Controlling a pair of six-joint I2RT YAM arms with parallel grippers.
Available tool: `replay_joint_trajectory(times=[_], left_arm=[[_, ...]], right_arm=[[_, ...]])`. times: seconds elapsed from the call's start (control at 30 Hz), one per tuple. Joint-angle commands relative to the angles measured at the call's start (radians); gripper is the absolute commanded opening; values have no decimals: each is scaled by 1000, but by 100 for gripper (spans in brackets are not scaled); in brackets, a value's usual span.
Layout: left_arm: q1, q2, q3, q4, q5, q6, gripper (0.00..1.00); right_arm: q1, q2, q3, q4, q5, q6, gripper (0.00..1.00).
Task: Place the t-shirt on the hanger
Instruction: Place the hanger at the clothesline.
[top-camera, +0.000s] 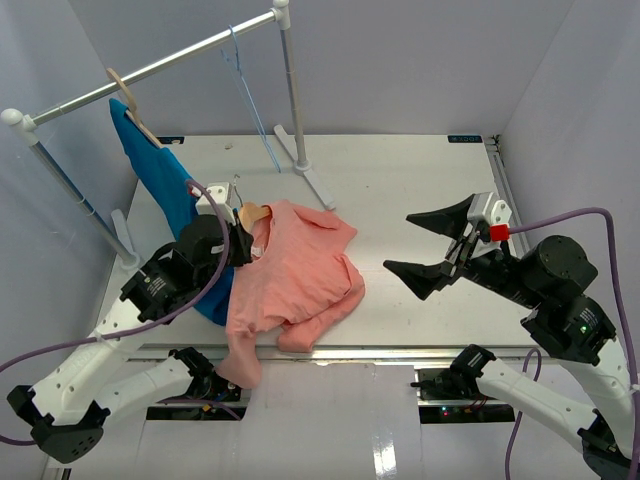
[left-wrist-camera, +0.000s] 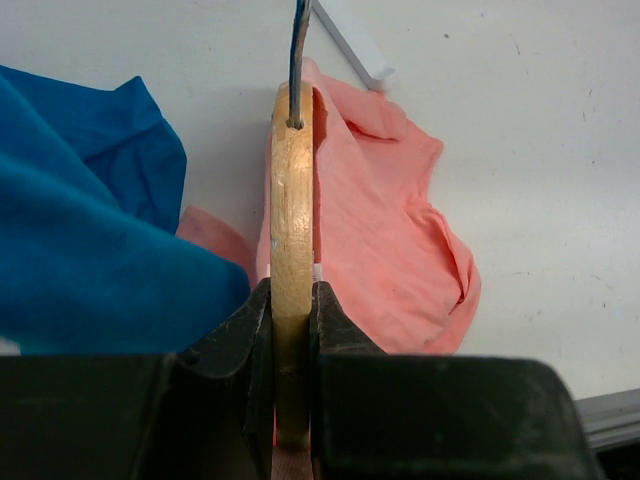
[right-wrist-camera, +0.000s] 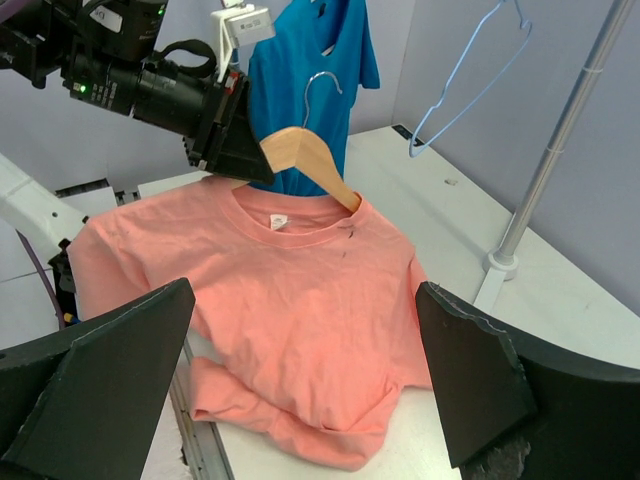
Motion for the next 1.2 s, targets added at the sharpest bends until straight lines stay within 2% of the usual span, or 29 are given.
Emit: replay_joint_trajectory(times=[0.0, 0.3, 0.53, 0.63, 0.77, 0.93, 1.17], left_arm=[[4, 78, 89, 131, -80, -52, 0], [3, 269, 255, 210, -265, -61, 0], [6, 316, 349, 260, -449, 2, 0], [6, 337, 370, 317, -484, 48, 0], [11, 380, 392, 323, -498, 64, 0], [31, 459, 431, 327, -591, 96, 0], [52, 460, 422, 333, -689, 70, 0]], right_arm=[[1, -14, -22, 29, 10, 8, 98], [2, -52, -79, 41, 28, 13, 98], [2, -41, -59, 25, 28, 15, 98], [3, -47, -64, 31, 28, 15, 98], [1, -52, -68, 29, 21, 13, 98], [1, -61, -74, 22, 24, 10, 98], [3, -76, -85, 25, 30, 6, 98]])
